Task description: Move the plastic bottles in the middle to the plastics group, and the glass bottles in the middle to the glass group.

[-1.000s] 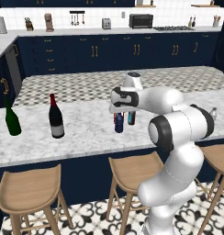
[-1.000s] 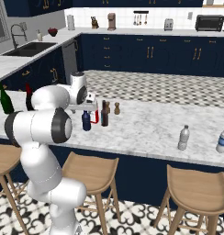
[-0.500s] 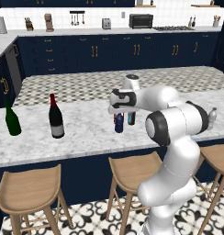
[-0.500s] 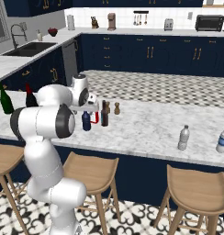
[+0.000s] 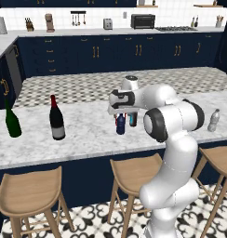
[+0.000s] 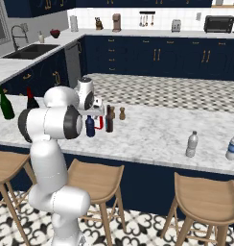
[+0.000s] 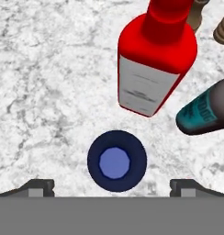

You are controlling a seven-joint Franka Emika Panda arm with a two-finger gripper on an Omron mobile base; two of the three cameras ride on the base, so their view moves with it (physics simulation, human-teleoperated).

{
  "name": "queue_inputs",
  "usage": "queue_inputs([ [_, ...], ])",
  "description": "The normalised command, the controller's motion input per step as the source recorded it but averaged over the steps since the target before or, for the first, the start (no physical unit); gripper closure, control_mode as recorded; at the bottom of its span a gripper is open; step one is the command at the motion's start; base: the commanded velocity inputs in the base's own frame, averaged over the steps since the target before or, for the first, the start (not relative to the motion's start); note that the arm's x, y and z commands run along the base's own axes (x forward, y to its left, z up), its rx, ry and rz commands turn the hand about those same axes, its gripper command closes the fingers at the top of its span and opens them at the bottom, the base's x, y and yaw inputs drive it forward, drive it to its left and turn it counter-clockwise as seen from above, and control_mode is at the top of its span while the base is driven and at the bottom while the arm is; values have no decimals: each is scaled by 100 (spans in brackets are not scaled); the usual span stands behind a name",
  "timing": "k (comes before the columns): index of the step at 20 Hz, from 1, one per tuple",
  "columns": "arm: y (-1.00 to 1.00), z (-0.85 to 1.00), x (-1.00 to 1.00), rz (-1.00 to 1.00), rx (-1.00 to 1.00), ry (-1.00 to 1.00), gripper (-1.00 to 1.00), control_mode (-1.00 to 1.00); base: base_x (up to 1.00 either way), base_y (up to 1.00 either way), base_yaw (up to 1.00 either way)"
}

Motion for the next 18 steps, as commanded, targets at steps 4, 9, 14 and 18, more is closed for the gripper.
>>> queue_inputs([
  [4, 2, -22, 5, 0, 0, 0, -100, -100, 0, 0, 0],
  [9, 0, -19, 5, 0, 0, 0, -100, -100, 0, 0, 0],
  [14, 0, -16, 9, 0, 0, 0, -100, -100, 0, 0, 0],
  [18, 0, -16, 6, 0, 0, 0, -100, -100, 0, 0, 0],
])
